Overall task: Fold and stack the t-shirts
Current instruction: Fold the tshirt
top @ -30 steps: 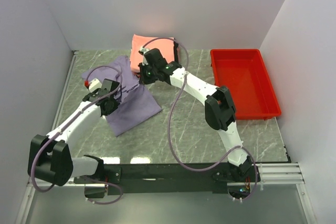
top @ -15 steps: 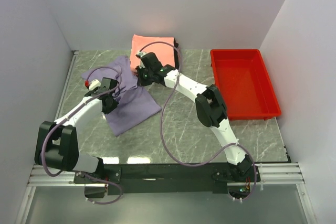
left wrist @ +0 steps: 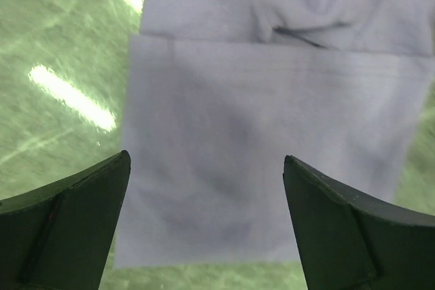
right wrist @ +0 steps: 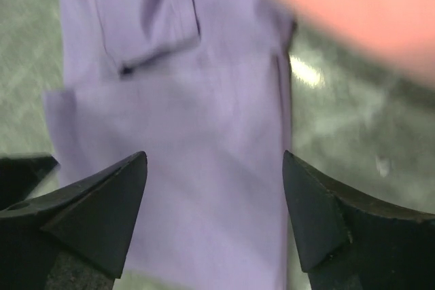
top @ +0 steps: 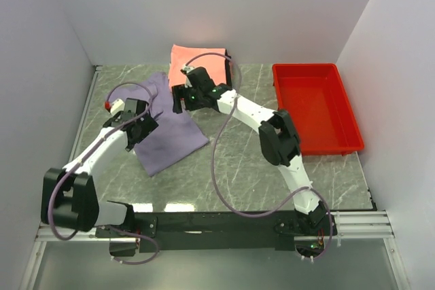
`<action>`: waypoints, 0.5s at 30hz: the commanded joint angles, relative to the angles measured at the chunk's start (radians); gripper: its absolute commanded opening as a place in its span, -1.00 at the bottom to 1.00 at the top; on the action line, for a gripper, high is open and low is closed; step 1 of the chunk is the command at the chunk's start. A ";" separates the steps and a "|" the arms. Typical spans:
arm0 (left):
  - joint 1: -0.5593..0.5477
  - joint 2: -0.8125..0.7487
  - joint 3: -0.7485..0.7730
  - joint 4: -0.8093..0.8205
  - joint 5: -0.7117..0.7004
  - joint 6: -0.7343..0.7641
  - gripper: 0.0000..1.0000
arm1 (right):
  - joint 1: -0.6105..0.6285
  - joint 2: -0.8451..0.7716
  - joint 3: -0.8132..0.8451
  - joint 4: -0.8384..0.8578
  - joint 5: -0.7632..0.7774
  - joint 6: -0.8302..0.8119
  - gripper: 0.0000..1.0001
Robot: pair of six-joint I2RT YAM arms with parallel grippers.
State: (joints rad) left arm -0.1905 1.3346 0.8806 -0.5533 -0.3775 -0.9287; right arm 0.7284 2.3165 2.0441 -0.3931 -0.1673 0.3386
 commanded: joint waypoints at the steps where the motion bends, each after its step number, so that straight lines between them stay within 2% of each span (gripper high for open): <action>1: -0.009 -0.096 -0.057 0.004 0.083 -0.019 0.99 | -0.004 -0.199 -0.151 0.059 -0.003 0.014 0.77; 4: -0.065 -0.184 -0.133 -0.028 0.114 -0.076 0.99 | -0.001 -0.317 -0.341 0.103 -0.006 0.051 0.79; 8: -0.182 -0.314 -0.264 -0.115 0.112 -0.229 0.99 | -0.004 -0.446 -0.575 0.163 -0.020 0.095 0.80; 15: -0.213 -0.437 -0.425 -0.197 0.091 -0.453 0.99 | -0.004 -0.488 -0.726 0.194 -0.006 0.126 0.81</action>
State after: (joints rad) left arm -0.3988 0.9409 0.4923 -0.7002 -0.2714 -1.2358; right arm 0.7284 1.8530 1.3544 -0.2539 -0.1837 0.4358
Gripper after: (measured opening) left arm 0.995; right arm 0.904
